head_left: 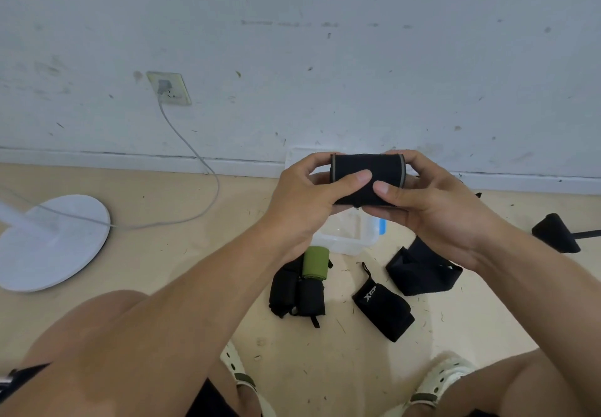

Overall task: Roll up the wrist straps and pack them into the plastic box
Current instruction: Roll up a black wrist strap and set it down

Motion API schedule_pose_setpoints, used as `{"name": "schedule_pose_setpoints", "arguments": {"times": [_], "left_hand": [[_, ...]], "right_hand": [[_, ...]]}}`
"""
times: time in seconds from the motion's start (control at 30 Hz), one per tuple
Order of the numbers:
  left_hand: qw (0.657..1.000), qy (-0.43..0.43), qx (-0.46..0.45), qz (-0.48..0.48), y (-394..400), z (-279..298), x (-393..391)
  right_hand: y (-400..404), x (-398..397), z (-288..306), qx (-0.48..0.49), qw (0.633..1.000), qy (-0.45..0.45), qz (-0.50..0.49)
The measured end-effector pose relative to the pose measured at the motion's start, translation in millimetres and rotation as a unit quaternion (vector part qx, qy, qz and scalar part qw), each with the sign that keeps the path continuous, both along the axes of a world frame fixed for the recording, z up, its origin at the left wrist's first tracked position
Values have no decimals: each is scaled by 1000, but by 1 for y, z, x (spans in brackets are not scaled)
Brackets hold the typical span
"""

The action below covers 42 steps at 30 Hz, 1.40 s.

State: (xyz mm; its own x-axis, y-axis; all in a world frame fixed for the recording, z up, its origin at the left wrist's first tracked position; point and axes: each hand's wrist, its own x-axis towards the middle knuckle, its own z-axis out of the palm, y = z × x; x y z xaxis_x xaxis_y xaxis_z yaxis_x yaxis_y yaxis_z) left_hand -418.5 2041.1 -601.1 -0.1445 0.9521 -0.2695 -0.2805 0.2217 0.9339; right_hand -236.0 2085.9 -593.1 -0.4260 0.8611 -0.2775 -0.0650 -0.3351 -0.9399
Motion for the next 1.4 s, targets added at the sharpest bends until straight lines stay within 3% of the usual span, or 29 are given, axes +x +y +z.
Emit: {"name": "schedule_pose_setpoints", "arguments": {"times": [0.2,0.4,0.63,0.8,0.9,1.0,1.13,1.23,1.3,1.4], "left_hand": [[1000,17,-14,16,-1,-6,8],[998,62,-9,-6,-3,-9,9],[998,44,-43,14,-4,-14,11],[994,-20,-75,71,-3,-15,13],[987,-85,-72,115,-4,-14,15],[979,-136,-69,133,-9,-14,18],[977,-139,-76,141,-19,-13,21],[987,-64,-118,88,-26,-11,15],[989,69,-130,18,-32,-14,9],[963,251,-71,-67,-45,-20,3]], "right_hand": [[-5,-3,-9,92,992,-85,-31],[-5,-5,-10,-26,998,-32,-40],[-3,-12,-13,-10,995,-87,-57],[3,-16,-14,-45,996,-45,-64],[3,-17,-12,-91,996,-9,-17],[-1,-20,-14,-115,993,-22,0],[-5,-23,-11,-132,990,-51,6],[-9,-28,-11,-131,989,-73,-14],[-11,-29,-11,-131,988,-74,-23],[-19,-26,-9,-126,989,-81,17]]}}
